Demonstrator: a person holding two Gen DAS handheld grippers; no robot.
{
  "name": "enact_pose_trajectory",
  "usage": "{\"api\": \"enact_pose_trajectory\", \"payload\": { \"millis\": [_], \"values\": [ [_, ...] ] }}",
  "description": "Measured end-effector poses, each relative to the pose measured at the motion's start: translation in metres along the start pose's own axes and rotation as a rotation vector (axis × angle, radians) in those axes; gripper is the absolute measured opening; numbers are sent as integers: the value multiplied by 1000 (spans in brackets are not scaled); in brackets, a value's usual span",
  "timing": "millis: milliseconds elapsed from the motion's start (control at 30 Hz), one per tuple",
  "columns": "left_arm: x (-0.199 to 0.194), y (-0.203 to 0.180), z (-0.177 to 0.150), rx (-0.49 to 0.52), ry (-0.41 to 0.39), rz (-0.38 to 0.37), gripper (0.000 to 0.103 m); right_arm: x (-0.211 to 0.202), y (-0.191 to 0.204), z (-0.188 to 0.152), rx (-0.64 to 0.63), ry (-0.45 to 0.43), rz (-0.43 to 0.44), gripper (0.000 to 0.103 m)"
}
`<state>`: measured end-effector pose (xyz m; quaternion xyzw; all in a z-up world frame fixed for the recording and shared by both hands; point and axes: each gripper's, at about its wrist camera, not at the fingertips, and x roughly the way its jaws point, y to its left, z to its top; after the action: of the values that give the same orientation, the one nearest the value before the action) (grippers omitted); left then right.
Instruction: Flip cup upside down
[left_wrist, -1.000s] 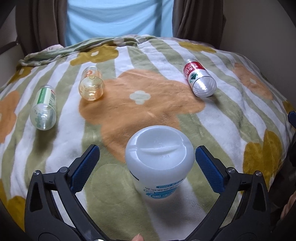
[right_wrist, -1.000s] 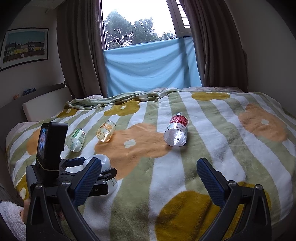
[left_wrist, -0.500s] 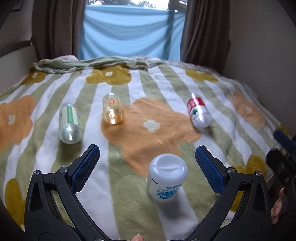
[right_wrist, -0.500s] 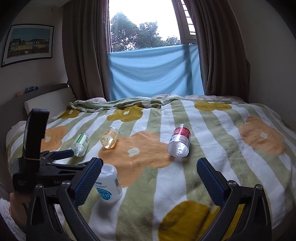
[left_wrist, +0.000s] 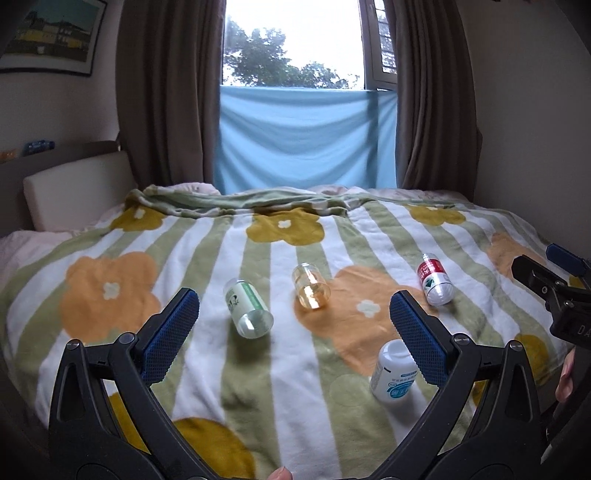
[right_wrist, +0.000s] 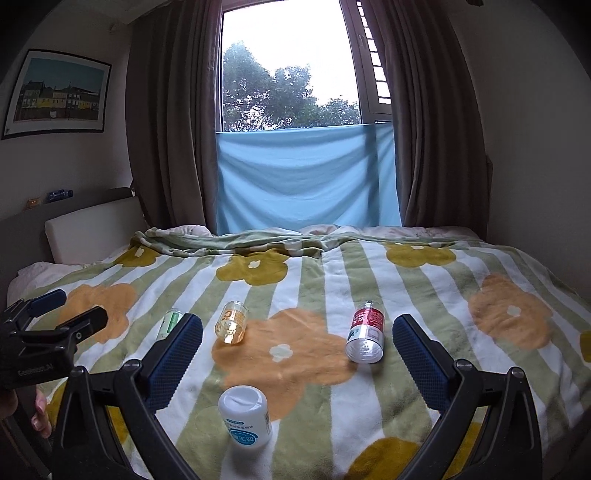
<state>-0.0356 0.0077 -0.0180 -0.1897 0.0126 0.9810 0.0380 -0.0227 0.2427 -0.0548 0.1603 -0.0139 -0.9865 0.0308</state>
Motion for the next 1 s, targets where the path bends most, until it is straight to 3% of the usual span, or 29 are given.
{"api": "enact_pose_trajectory", "payload": {
  "millis": [300,1000],
  "values": [
    [-17,7,-12,-1,-41,8,103,-12,13,-7,-52,-27,-52,103],
    [-23,11,-13,1,-75,20,103,-15,8,-3,-30,-35,-64,103]
  ]
}}
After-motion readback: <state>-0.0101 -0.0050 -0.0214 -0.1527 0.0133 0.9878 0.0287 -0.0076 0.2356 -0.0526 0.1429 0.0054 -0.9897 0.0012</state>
